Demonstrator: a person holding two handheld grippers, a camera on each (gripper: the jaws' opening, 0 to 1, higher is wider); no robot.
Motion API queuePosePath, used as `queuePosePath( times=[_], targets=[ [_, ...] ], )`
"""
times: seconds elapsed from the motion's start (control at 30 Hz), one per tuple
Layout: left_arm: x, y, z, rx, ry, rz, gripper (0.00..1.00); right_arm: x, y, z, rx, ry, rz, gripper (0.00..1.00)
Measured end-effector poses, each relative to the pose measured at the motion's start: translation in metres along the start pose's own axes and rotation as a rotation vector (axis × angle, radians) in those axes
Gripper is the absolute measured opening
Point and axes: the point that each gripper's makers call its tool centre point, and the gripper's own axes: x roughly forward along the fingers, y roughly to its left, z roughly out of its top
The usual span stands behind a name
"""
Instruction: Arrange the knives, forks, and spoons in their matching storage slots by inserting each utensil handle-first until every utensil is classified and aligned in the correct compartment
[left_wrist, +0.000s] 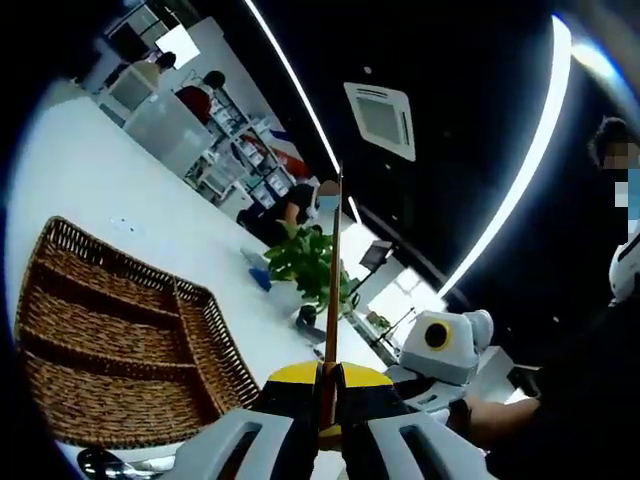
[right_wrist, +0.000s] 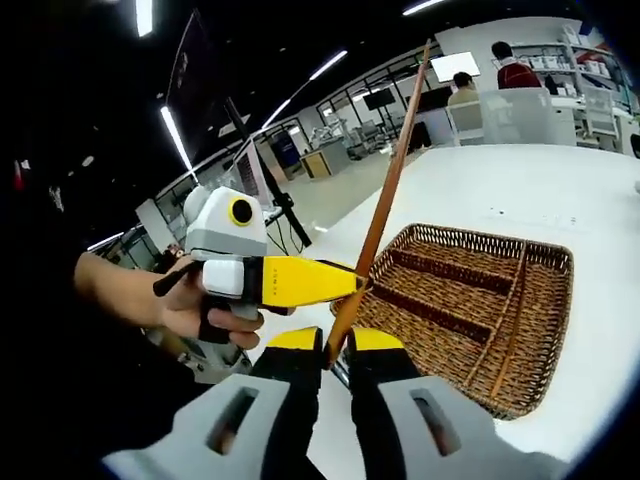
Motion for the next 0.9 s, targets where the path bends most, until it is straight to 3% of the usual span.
queuePosePath(
  times=[0.23, 0.3, 0.53, 0.67, 0.73, 0.9],
  targets=[
    [0.001, -0.001, 0.0, -0.008, -0.01, -0.004, 0.04, -0.004, -0.004, 0.0, 0.036, 0.009, -0.031, 0.06],
    [0.0, -0.001, 0.001, 0.0, -0.015, -0.002, 0.04, -0.008, -0.013, 0.001, 0.032, 0.002, -0.076, 0.04],
    [-0.004, -0.005, 0.003, 0.053, 0.002, 0.003, 0.03, -0.016, -0.008, 0.006, -0.001, -0.007, -0.084, 0.03],
    [-0.006, -0.007, 0.003, 0.098, 0.047, 0.009, 0.04, -0.017, -0.006, 0.005, -0.002, 0.004, -0.077, 0.03],
    [-0.008, -0.007, 0.003, 0.161, 0.075, 0.017, 0.04, -0.018, -0.006, 0.005, -0.033, 0.018, -0.089, 0.03],
    [-0.016, 0.002, 0.014, 0.273, 0.089, 0.089, 0.2, -0.024, -0.01, 0.01, -0.033, 0.028, -0.119, 0.03]
  ],
)
